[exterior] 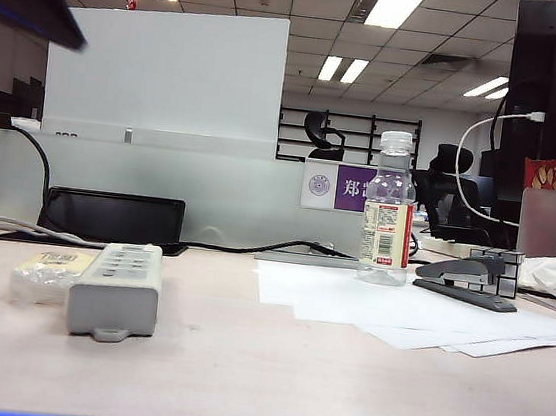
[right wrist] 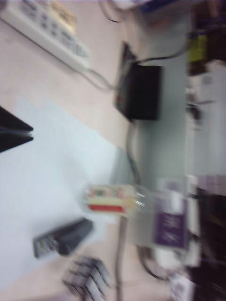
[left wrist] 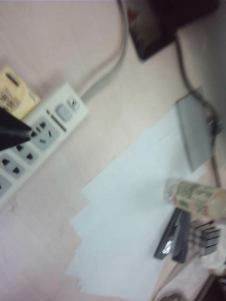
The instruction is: Press the button on the power strip.
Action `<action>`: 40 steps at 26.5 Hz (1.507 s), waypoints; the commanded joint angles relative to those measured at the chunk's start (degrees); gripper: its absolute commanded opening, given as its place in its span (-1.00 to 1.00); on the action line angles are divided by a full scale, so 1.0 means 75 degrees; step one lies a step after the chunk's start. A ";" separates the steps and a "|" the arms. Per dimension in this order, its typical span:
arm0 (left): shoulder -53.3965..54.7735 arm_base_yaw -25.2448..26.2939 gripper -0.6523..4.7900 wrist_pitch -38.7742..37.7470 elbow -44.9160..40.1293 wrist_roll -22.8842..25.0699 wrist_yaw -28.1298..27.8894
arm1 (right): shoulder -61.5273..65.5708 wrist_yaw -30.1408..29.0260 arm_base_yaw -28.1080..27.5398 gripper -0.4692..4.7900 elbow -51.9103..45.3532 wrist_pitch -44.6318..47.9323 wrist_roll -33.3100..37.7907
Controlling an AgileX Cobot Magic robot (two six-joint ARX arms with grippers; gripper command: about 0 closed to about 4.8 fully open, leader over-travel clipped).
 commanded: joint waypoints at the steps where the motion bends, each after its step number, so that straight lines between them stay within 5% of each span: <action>1: -0.0991 -0.0003 -0.78 0.0131 -0.0376 -0.0198 -0.0615 | -0.0644 0.0597 0.0006 -0.82 0.0041 -0.0379 -0.0020; 8: -0.2917 -0.0003 -0.78 -0.0070 -0.1335 -0.0207 -0.1743 | -0.1166 0.1116 0.0006 -0.82 0.0038 -0.1163 -0.0050; 15: -0.4733 -0.0003 -0.78 -0.0554 -0.2241 -0.1285 -0.2658 | -0.1172 0.1116 0.0015 -0.82 0.0038 -0.1448 -0.0047; 22: -0.7070 -0.0003 -0.78 -0.0997 -0.2317 -0.1577 -0.3602 | -0.1174 0.1760 0.0006 -0.82 0.0038 -0.1483 -0.0055; 25: -0.7128 0.0012 -0.78 -0.1110 -0.2250 -0.1510 -0.4427 | -0.1134 0.2206 0.0003 -0.82 0.0029 -0.1550 -0.0052; 40: -0.7035 0.0003 -0.78 -0.0997 -0.2841 -0.1868 -0.4803 | -0.1711 0.2632 0.0009 -0.82 0.0015 -0.2474 -0.0050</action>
